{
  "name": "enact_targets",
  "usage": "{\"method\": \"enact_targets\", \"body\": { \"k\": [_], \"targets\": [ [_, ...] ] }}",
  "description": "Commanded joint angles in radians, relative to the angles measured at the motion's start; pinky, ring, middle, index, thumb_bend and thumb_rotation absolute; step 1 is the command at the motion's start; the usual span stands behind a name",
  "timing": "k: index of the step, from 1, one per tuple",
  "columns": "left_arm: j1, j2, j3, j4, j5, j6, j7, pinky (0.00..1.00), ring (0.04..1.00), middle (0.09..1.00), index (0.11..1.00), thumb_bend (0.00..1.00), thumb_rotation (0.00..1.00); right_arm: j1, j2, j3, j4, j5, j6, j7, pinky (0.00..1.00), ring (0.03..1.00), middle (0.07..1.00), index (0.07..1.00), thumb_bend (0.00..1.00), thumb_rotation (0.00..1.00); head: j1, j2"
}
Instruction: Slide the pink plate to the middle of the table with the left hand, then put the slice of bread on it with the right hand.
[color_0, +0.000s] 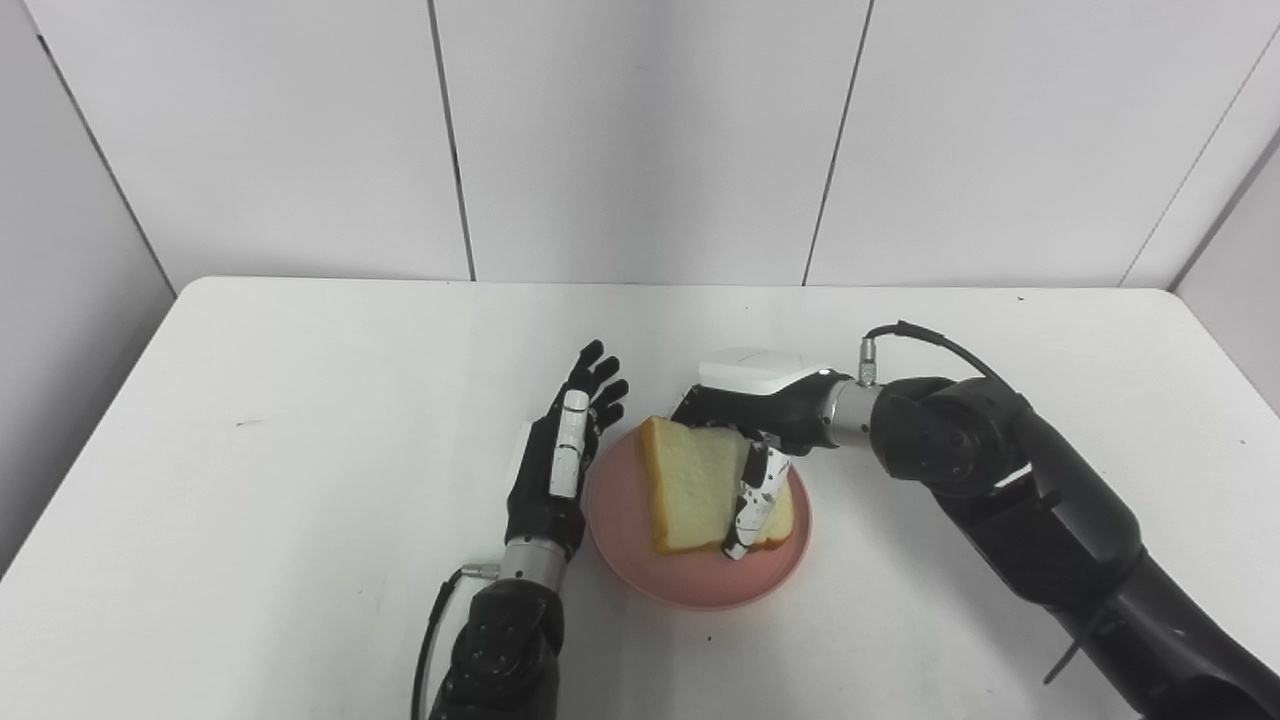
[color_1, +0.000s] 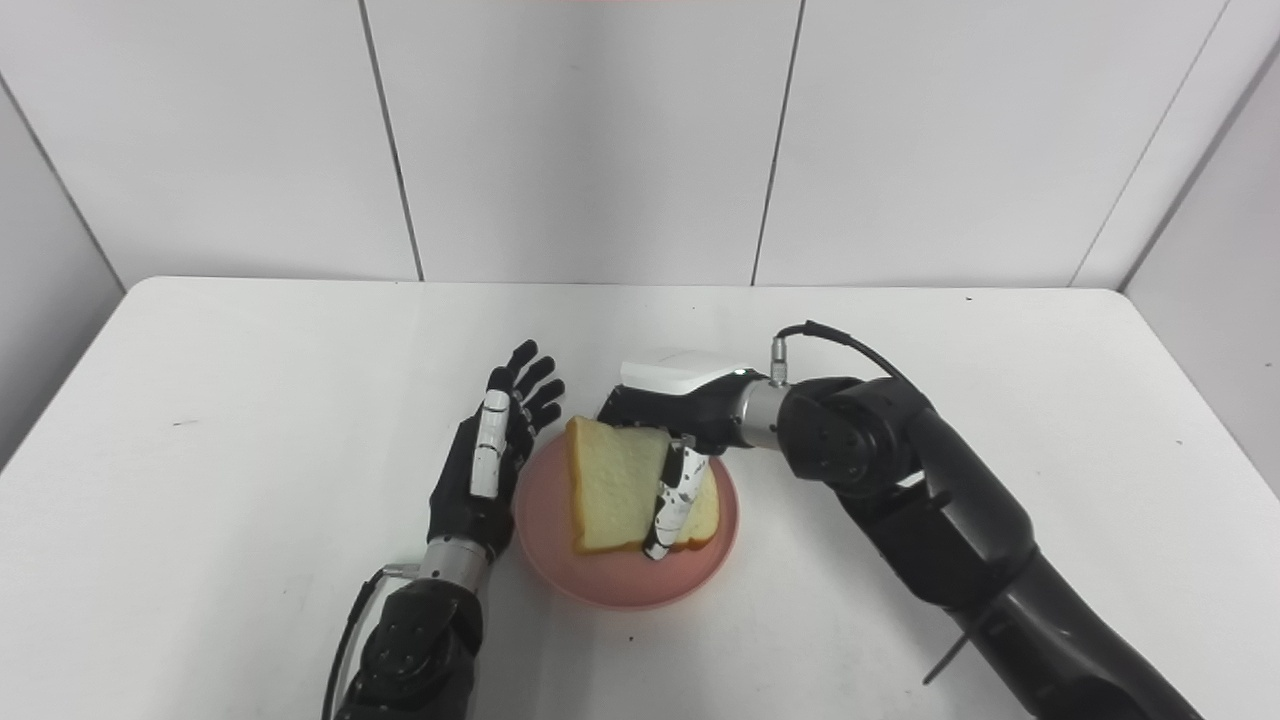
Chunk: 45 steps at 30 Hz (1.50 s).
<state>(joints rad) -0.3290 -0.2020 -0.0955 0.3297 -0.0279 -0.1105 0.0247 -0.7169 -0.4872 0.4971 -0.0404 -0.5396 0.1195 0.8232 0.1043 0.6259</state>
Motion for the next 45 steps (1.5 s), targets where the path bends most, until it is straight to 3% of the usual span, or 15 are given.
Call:
{"method": "enact_targets", "body": {
  "k": [1,16,17,19,22,27,32,45],
  "targets": [
    [-0.04,-0.03,-0.003,-0.034,-0.007,-0.039,-0.003,0.91,0.89,0.919,0.901,0.65,1.0,-0.057,0.002,-0.005,-0.009,-0.006,-0.032,-0.002,0.31,0.381,0.469,0.494,0.53,0.0,0.0,-0.001],
    [-0.038,-0.031,-0.006,-0.047,0.003,-0.029,0.003,0.89,0.884,0.918,0.9,0.65,1.0,-0.039,-0.002,0.027,0.015,-0.062,-0.133,-0.04,0.44,0.516,0.502,0.486,0.53,0.01,-0.003,0.004],
    [-0.038,-0.03,-0.007,-0.048,0.005,-0.028,0.004,0.89,0.884,0.917,0.899,0.65,1.0,-0.038,-0.003,0.029,0.014,-0.072,-0.144,-0.043,0.47,0.552,0.589,0.492,0.52,0.09,-0.003,0.004],
    [-0.038,-0.029,-0.008,-0.049,0.009,-0.026,0.007,0.89,0.882,0.915,0.897,0.65,1.0,-0.035,-0.003,0.028,0.012,-0.084,-0.16,-0.048,0.5,0.593,0.655,0.495,0.52,0.14,-0.005,0.005],
    [-0.04,-0.029,-0.007,-0.043,0.007,-0.036,0.005,0.88,0.887,0.916,0.895,0.65,1.0,-0.024,-0.006,0.024,0.008,-0.1,-0.183,-0.064,0.57,0.661,0.696,0.68,0.77,0.24,-0.004,0.004],
    [-0.045,-0.032,-0.002,-0.034,0.001,-0.049,0.007,0.88,0.893,0.918,0.894,0.64,1.0,-0.014,-0.015,0.02,0.004,-0.114,-0.223,-0.08,0.65,0.695,0.719,0.73,0.82,0.3,-0.004,0.004],
    [-0.046,-0.033,-0.003,-0.034,0.014,-0.046,0.019,0.88,0.891,0.913,0.89,0.65,1.0,-0.005,-0.017,0.007,-0.016,-0.124,-0.248,-0.093,0.66,0.721,0.758,0.793,0.85,0.31,-0.004,0.004],
    [-0.044,-0.028,-0.004,-0.041,-0.001,-0.029,0.005,0.91,0.895,0.917,0.893,0.66,1.0,0.008,-0.028,-0.012,-0.058,-0.17,-0.264,-0.094,0.75,0.8,0.831,0.81,0.91,0.39,-0.008,0.004]
  ]
}}
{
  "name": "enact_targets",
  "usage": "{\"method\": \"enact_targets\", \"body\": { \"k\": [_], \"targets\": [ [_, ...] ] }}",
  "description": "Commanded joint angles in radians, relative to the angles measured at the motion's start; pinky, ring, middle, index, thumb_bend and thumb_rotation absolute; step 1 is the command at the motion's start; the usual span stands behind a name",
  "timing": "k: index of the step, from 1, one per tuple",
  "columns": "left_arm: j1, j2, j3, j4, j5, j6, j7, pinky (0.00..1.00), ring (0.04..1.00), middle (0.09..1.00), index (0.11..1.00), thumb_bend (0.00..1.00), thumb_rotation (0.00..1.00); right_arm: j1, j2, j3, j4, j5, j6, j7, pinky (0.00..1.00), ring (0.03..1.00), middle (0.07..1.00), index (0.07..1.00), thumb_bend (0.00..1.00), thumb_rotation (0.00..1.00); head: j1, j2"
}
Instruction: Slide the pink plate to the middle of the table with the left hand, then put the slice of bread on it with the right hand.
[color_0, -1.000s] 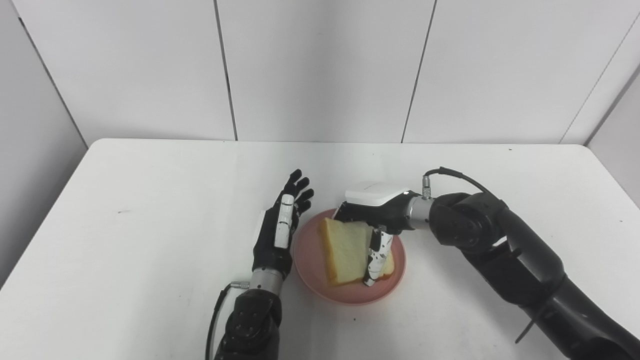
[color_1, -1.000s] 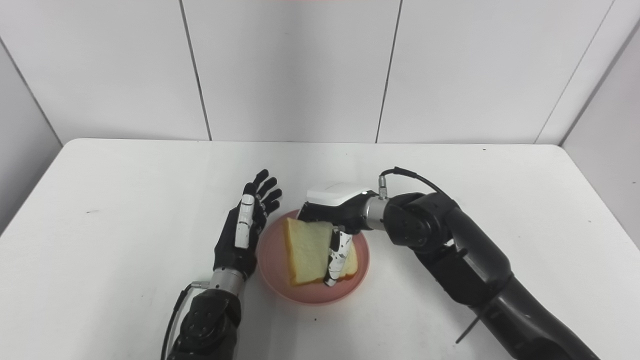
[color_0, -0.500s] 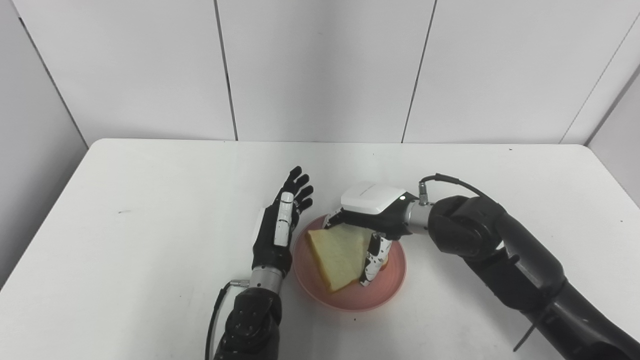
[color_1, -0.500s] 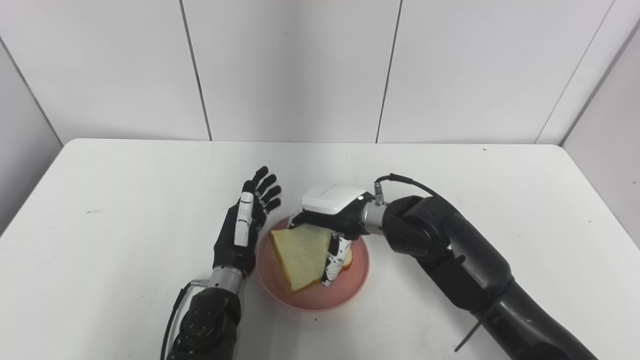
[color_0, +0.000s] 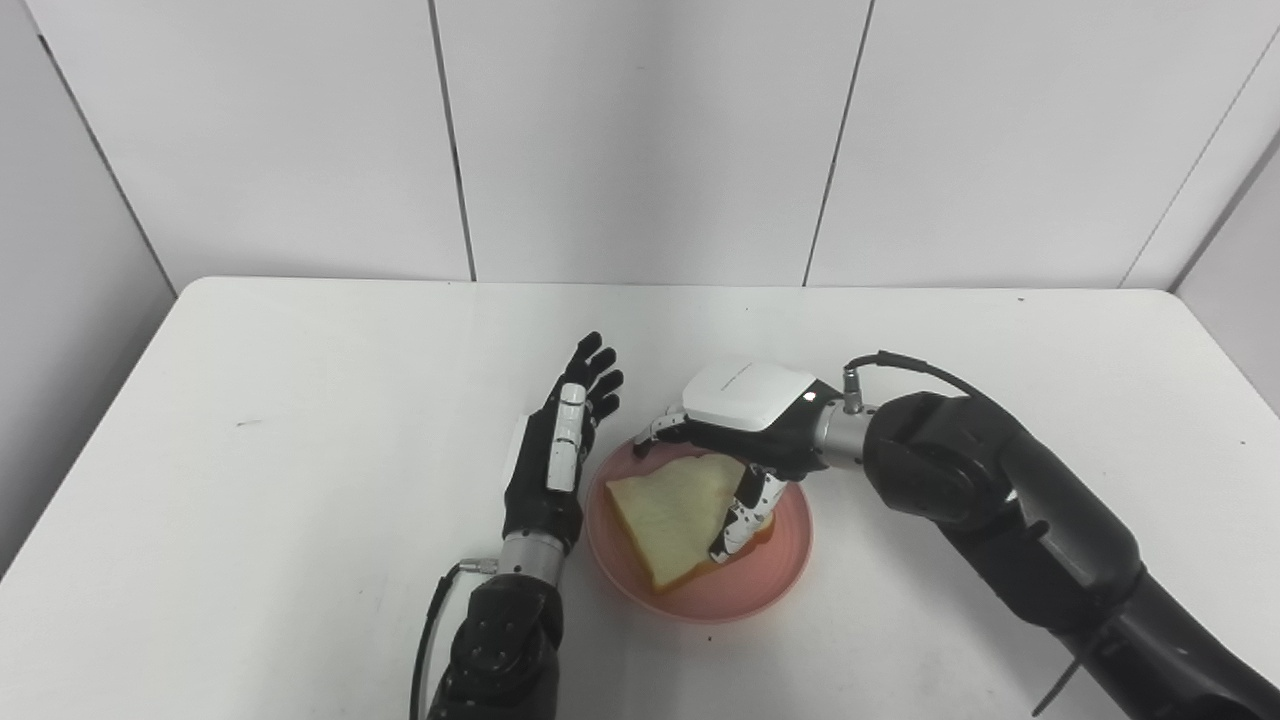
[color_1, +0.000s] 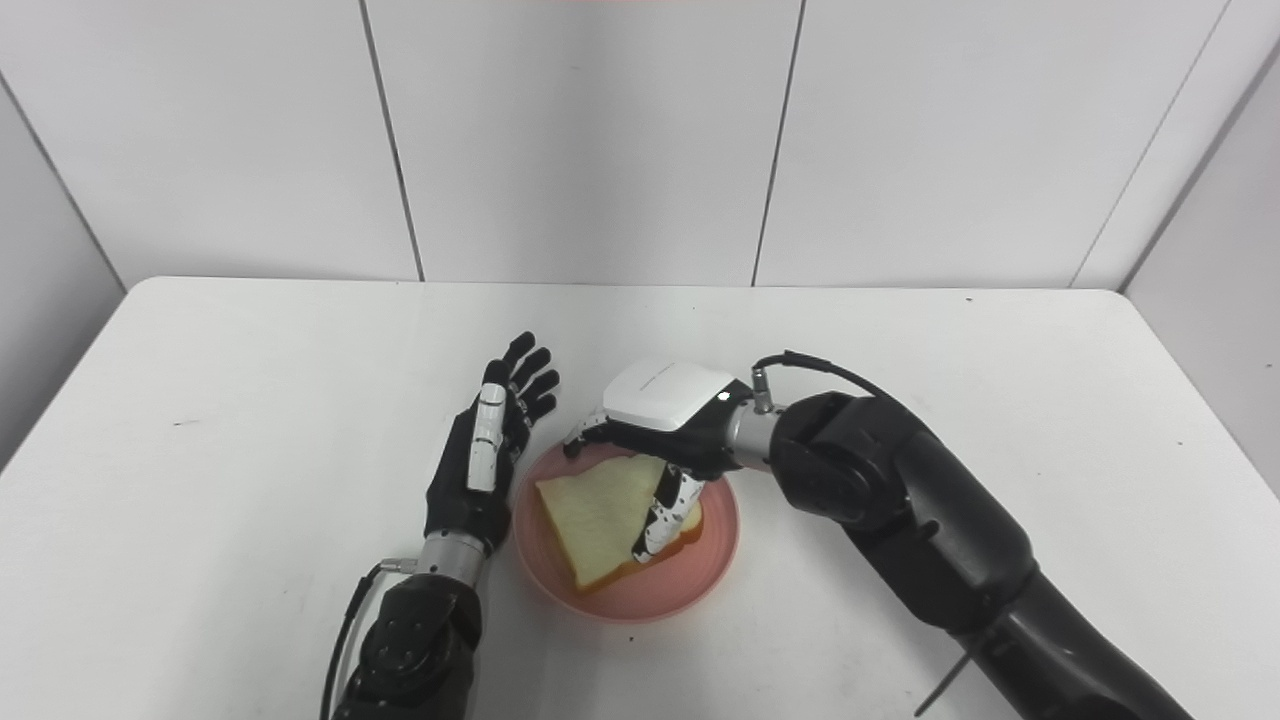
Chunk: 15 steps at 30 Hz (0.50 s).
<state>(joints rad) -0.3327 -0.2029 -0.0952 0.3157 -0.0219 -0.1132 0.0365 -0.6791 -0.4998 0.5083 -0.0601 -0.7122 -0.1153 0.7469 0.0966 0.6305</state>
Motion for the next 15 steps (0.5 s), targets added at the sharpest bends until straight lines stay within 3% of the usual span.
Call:
{"method": "enact_targets", "body": {
  "k": [1,8,15],
  "targets": [
    [-0.04,-0.027,-0.004,-0.026,-0.008,-0.029,-0.007,0.92,0.895,0.917,0.893,0.66,1.0,-0.028,-0.017,-0.026,-0.041,0.003,-0.03,-0.018,0.75,0.802,0.831,0.814,0.91,0.39,0.0,-0.001],
    [-0.039,-0.032,0.001,-0.027,-0.01,-0.034,-0.001,0.89,0.893,0.915,0.89,0.64,1.0,-0.012,-0.028,-0.065,-0.095,0.014,0.015,0.0,0.77,0.82,0.845,0.842,0.93,0.38,0.001,-0.005],
    [-0.034,-0.029,0.002,-0.034,-0.017,-0.026,-0.009,0.89,0.889,0.922,0.9,0.65,1.0,0.02,-0.04,-0.151,-0.174,0.078,0.075,0.025,0.82,0.877,0.873,0.845,0.92,0.35,0.005,-0.007]
  ]
}}
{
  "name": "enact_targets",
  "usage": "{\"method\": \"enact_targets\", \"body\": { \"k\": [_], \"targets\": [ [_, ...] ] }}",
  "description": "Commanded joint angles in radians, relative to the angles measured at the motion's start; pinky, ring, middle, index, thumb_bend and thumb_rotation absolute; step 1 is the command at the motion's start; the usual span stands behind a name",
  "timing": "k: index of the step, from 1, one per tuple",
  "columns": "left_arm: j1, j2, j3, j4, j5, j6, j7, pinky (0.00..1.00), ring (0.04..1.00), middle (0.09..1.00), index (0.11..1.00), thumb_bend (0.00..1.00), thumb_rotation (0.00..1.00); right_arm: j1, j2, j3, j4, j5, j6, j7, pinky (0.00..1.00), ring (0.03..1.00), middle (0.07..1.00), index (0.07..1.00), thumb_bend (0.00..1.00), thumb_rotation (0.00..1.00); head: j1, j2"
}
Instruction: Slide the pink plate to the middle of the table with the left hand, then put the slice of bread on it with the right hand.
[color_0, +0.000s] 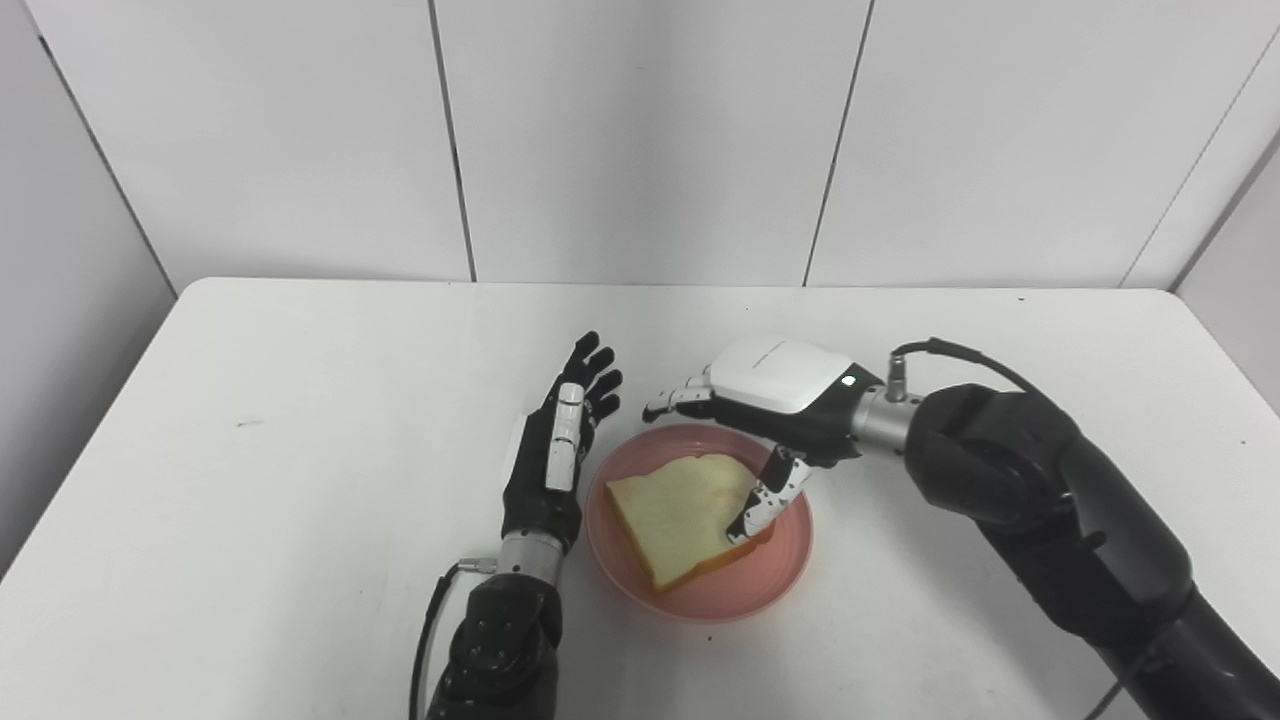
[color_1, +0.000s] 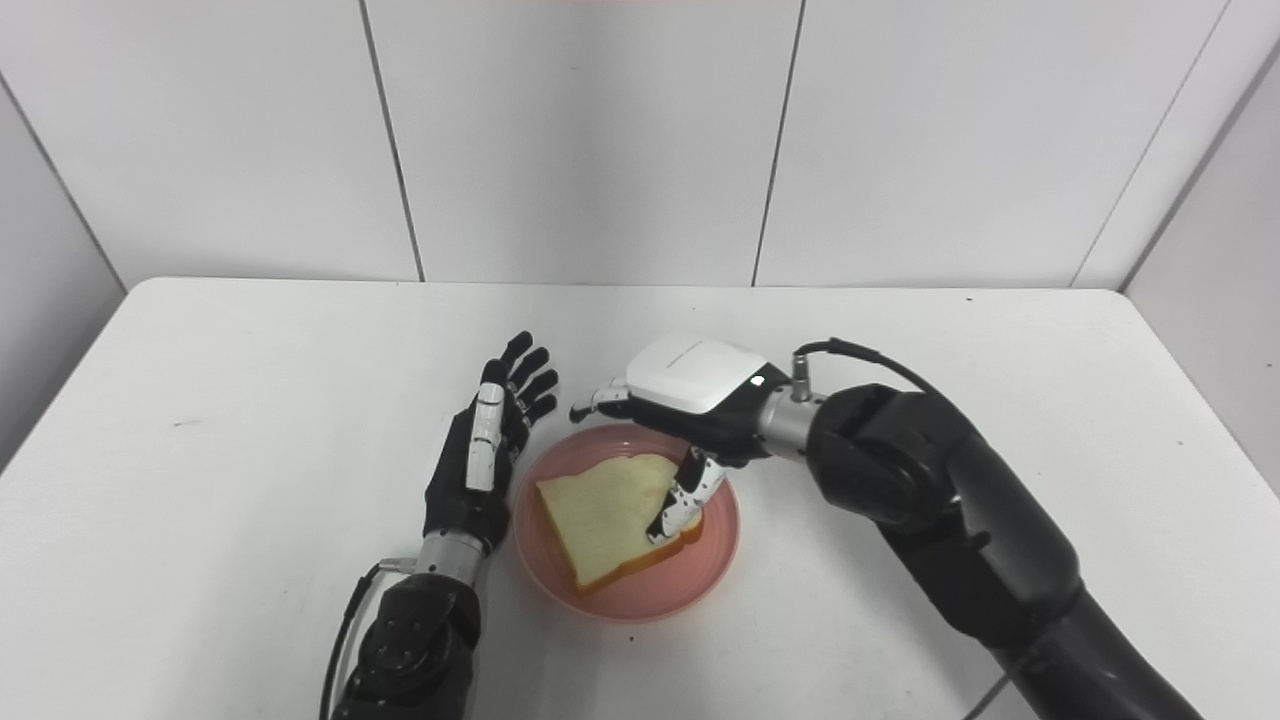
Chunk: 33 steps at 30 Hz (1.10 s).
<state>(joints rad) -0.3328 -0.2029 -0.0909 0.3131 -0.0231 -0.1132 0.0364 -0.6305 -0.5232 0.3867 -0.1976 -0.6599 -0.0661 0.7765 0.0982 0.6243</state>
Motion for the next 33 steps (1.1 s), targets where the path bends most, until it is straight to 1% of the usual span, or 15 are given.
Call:
{"method": "enact_targets", "body": {
  "k": [1,3,8,10,12,14,16,17,20,21,22,23,25,28,33],
  "targets": [
    [-0.033,-0.028,-0.002,-0.033,-0.018,-0.025,-0.012,0.89,0.89,0.924,0.901,0.65,1.0,-0.025,-0.02,-0.042,-0.043,0.037,0.029,-0.004,0.83,0.881,0.875,0.848,0.91,0.36,0.003,0.0],
    [-0.03,-0.025,-0.003,-0.037,-0.022,-0.024,-0.017,0.91,0.891,0.925,0.907,0.65,1.0,-0.015,-0.021,-0.07,-0.056,0.067,0.049,-0.008,0.87,0.914,0.887,0.862,0.91,0.39,0.004,-0.002],
    [-0.017,-0.017,-0.002,-0.065,-0.041,-0.002,-0.033,0.92,0.9,0.925,0.911,0.64,1.0,0.064,0.008,-0.215,-0.057,0.241,0.101,-0.08,0.83,0.933,0.913,0.868,0.92,0.38,0.008,-0.001],
    [-0.01,-0.014,-0.003,-0.078,-0.049,0.011,-0.037,0.93,0.906,0.925,0.912,0.65,1.0,0.103,0.031,-0.261,-0.039,0.289,0.104,-0.128,0.77,0.931,0.932,0.89,0.91,0.44,0.007,-0.001],
    [-0.004,-0.01,-0.004,-0.09,-0.053,0.023,-0.039,0.93,0.909,0.926,0.912,0.65,1.0,0.145,0.06,-0.308,-0.013,0.333,0.086,-0.19,0.75,0.918,0.933,0.901,0.88,0.47,0.008,0.001],
    [0.0,-0.007,-0.004,-0.099,-0.054,0.03,-0.042,0.93,0.909,0.926,0.913,0.65,1.0,0.177,0.088,-0.34,0.012,0.366,0.066,-0.25,0.73,0.89,0.925,0.908,0.84,0.57,0.008,0.002],
    [0.005,-0.006,-0.003,-0.105,-0.056,0.034,-0.046,0.94,0.911,0.927,0.915,0.65,1.0,0.203,0.121,-0.361,0.027,0.386,0.063,-0.3,0.72,0.862,0.926,0.932,0.8,0.74,0.009,0.001],
    [0.008,-0.005,-0.001,-0.109,-0.059,0.037,-0.05,0.94,0.911,0.926,0.915,0.65,1.0,0.214,0.137,-0.366,0.032,0.395,0.065,-0.322,0.72,0.862,0.928,0.935,0.8,0.75,0.01,-0.001],
    [0.017,0.0,0.0,-0.115,-0.067,0.036,-0.059,0.94,0.914,0.923,0.918,0.65,1.0,0.24,0.178,-0.378,0.049,0.419,0.054,-0.379,0.76,0.886,0.961,0.96,0.75,0.87,0.012,-0.002],
    [0.022,0.001,0.0,-0.121,-0.071,0.042,-0.061,0.94,0.914,0.923,0.918,0.65,1.0,0.251,0.197,-0.384,0.057,0.436,0.053,-0.398,0.76,0.889,0.964,0.962,0.75,0.88,0.012,-0.004],
    [0.026,0.003,0.0,-0.127,-0.073,0.046,-0.063,0.95,0.915,0.921,0.919,0.66,1.0,0.258,0.209,-0.386,0.063,0.449,0.052,-0.412,0.81,0.919,0.983,0.981,0.72,0.92,0.012,-0.004],
    [0.031,0.005,0.002,-0.13,-0.078,0.049,-0.066,0.95,0.915,0.921,0.919,0.66,1.0,0.268,0.234,-0.396,0.075,0.486,0.051,-0.426,0.82,0.929,0.989,0.988,0.71,0.93,0.012,-0.006],
    [0.038,0.009,0.004,-0.134,-0.084,0.051,-0.072,0.95,0.919,0.923,0.92,0.66,1.0,0.28,0.278,-0.415,0.099,0.57,0.058,-0.442,0.91,0.983,0.999,0.999,0.68,0.92,0.012,-0.007],
    [0.048,0.019,0.005,-0.141,-0.086,0.057,-0.076,0.95,0.928,0.929,0.919,0.66,1.0,0.29,0.344,-0.439,0.128,0.666,0.078,-0.472,0.94,0.998,1.0,1.0,0.69,0.91,0.011,-0.008],
    [0.059,0.031,0.007,-0.143,-0.089,0.046,-0.079,0.95,0.932,0.932,0.921,0.65,1.0,0.306,0.395,-0.437,0.159,0.675,0.036,-0.525,0.95,1.0,1.0,1.0,0.68,0.94,-0.002,-0.012]
  ]
}}
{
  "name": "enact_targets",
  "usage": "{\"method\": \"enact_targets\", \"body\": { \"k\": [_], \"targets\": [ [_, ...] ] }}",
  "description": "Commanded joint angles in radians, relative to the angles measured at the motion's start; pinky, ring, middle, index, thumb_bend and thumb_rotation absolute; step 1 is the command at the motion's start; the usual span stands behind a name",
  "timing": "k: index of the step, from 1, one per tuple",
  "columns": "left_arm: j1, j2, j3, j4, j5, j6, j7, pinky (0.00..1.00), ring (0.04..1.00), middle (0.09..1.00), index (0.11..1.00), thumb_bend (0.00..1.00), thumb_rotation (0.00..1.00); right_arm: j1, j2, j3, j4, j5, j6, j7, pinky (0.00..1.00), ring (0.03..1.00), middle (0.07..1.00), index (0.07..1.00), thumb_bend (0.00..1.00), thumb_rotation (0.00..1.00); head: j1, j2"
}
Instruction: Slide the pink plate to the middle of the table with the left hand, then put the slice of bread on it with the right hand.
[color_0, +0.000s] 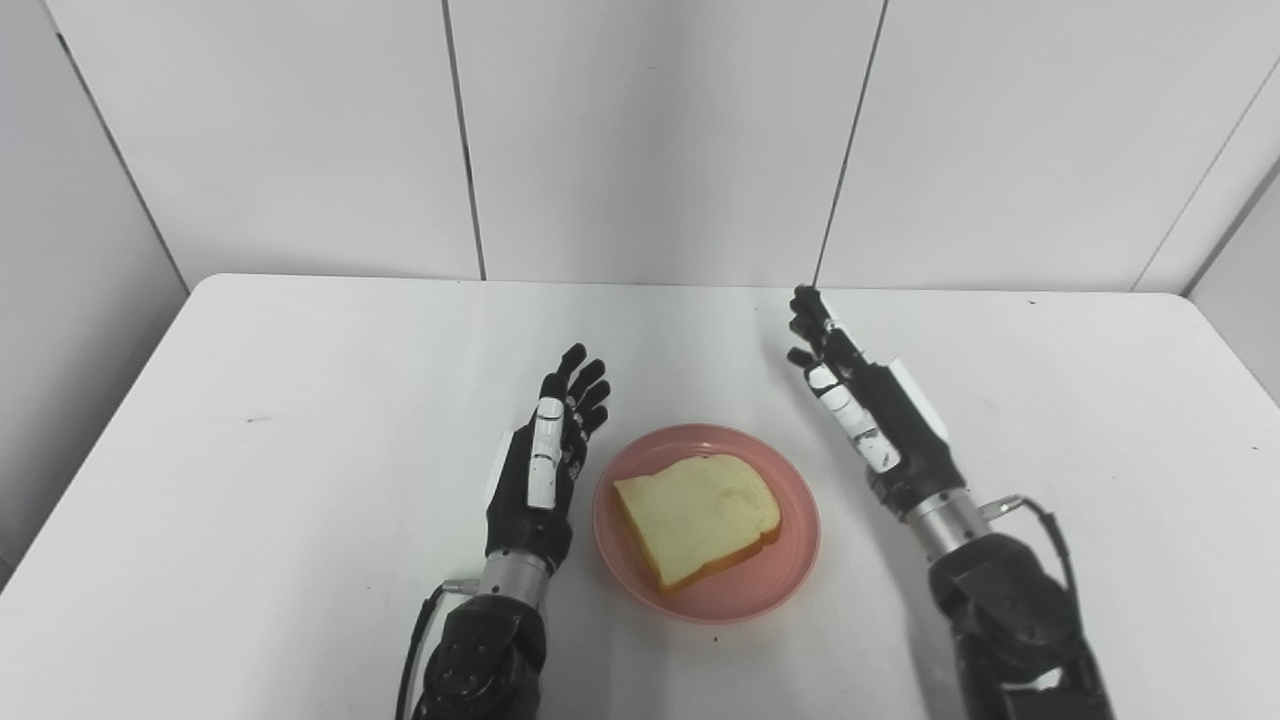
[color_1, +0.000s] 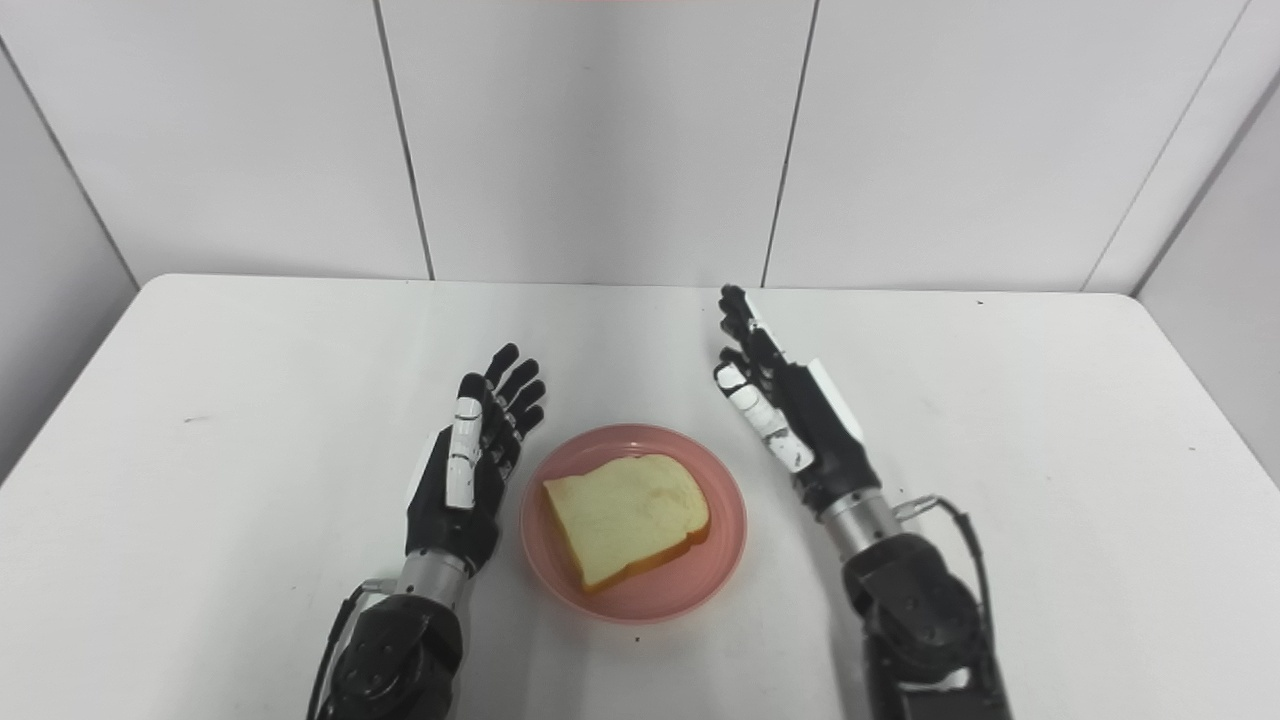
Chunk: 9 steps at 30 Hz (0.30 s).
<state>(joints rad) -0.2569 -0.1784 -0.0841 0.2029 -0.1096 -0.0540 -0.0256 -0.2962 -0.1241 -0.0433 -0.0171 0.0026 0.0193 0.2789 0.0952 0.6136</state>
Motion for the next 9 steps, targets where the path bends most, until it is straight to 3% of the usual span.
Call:
{"method": "enact_targets", "body": {
  "k": [1,9],
  "targets": [
    [-0.015,0.01,0.001,-0.033,-0.003,-0.016,-0.019,0.95,0.931,0.932,0.921,0.66,1.0,-0.025,0.004,-0.007,-0.017,0.016,-0.049,-0.036,0.96,1.0,1.0,1.0,0.68,0.94,0.0,-0.002],
    [-0.008,0.019,0.014,-0.044,-0.028,-0.003,-0.029,0.96,0.94,0.939,0.92,0.66,0.98,0.001,0.052,-0.01,0.012,0.057,-0.072,-0.099,1.0,1.0,1.0,1.0,0.66,0.97,-0.015,-0.003]
  ]
}}
